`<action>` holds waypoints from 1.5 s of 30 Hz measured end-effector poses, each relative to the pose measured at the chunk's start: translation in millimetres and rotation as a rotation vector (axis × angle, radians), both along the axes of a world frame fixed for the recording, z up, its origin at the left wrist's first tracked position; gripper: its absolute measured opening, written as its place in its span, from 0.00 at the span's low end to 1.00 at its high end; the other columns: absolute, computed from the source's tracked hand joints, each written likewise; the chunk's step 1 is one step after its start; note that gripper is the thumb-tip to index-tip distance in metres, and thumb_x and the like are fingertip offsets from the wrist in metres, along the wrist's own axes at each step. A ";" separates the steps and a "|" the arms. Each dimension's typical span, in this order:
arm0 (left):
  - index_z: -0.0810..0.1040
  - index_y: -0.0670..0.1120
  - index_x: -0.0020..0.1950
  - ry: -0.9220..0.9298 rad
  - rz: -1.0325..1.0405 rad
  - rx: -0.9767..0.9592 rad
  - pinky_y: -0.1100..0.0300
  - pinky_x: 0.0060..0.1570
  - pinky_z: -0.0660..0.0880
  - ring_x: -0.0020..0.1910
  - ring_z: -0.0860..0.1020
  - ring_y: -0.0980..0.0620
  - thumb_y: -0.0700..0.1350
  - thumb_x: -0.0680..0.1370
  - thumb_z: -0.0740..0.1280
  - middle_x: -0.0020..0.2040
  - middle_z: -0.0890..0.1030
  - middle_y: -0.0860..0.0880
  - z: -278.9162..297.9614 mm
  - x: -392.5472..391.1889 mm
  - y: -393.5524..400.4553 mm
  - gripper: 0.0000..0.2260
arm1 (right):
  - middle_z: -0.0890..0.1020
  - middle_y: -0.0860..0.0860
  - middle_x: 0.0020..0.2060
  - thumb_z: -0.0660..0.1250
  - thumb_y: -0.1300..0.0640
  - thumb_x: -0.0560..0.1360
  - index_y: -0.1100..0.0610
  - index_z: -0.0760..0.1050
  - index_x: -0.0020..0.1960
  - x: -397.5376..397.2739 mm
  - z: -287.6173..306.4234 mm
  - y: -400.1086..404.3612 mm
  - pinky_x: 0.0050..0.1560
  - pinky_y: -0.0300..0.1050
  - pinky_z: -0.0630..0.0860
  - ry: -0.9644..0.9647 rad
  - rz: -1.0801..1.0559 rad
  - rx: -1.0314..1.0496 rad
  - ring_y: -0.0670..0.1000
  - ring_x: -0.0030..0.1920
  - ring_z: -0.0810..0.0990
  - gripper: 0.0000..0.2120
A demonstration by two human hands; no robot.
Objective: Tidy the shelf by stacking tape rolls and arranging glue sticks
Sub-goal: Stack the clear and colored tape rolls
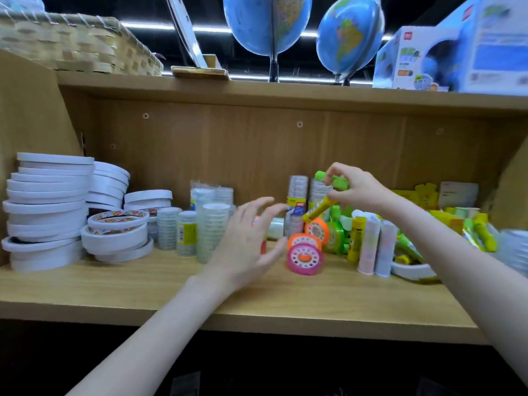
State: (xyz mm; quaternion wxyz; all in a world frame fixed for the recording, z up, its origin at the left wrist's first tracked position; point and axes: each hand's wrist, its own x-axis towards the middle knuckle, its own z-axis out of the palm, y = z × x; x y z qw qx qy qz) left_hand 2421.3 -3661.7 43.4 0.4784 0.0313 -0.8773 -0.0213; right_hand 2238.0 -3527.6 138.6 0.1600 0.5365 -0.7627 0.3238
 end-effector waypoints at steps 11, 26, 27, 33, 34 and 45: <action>0.62 0.49 0.71 -0.603 0.070 -0.010 0.51 0.63 0.67 0.67 0.67 0.44 0.50 0.78 0.60 0.70 0.65 0.46 -12.2 -72.9 6.9 0.22 | 0.80 0.51 0.44 0.66 0.62 0.71 0.53 0.72 0.46 -6.3 -2.0 65.6 0.39 0.38 0.74 0.046 0.030 -0.062 0.44 0.34 0.78 0.07; 0.64 0.47 0.70 -0.140 -0.348 0.299 0.55 0.63 0.66 0.65 0.68 0.47 0.51 0.73 0.69 0.64 0.71 0.46 10.6 -129.9 82.6 0.28 | 0.74 0.57 0.40 0.59 0.68 0.72 0.56 0.71 0.46 -25.5 -2.7 112.9 0.36 0.41 0.73 -0.282 0.099 -0.361 0.51 0.35 0.71 0.09; 0.65 0.48 0.70 -0.141 -0.335 0.286 0.54 0.63 0.65 0.64 0.68 0.46 0.52 0.73 0.69 0.63 0.71 0.45 10.5 -135.8 86.1 0.28 | 0.74 0.55 0.41 0.60 0.68 0.73 0.56 0.71 0.46 -28.0 -3.4 117.2 0.36 0.41 0.73 -0.273 0.073 -0.336 0.51 0.34 0.71 0.08; 0.67 0.47 0.68 -0.085 -0.274 0.224 0.57 0.60 0.64 0.60 0.68 0.47 0.53 0.73 0.69 0.61 0.71 0.46 10.5 -149.9 91.6 0.27 | 0.72 0.40 0.37 0.63 0.63 0.72 0.53 0.71 0.48 -43.1 -11.0 138.4 0.34 0.43 0.69 -0.088 -0.116 -0.130 0.51 0.31 0.69 0.08; 0.68 0.46 0.67 -0.050 -0.285 0.215 0.57 0.60 0.64 0.59 0.68 0.48 0.54 0.73 0.69 0.60 0.71 0.47 10.8 -149.6 90.7 0.26 | 0.72 0.40 0.37 0.64 0.63 0.72 0.53 0.71 0.48 -44.9 -11.2 139.6 0.32 0.42 0.68 -0.063 -0.146 -0.132 0.51 0.30 0.69 0.08; 0.73 0.48 0.62 0.016 -0.260 0.207 0.58 0.56 0.62 0.59 0.69 0.53 0.65 0.70 0.52 0.59 0.74 0.53 14.3 -151.9 75.4 0.30 | 0.78 0.57 0.52 0.65 0.65 0.70 0.53 0.65 0.46 -99.2 -12.3 85.7 0.41 0.43 0.61 -0.083 -0.310 -0.292 0.55 0.46 0.71 0.11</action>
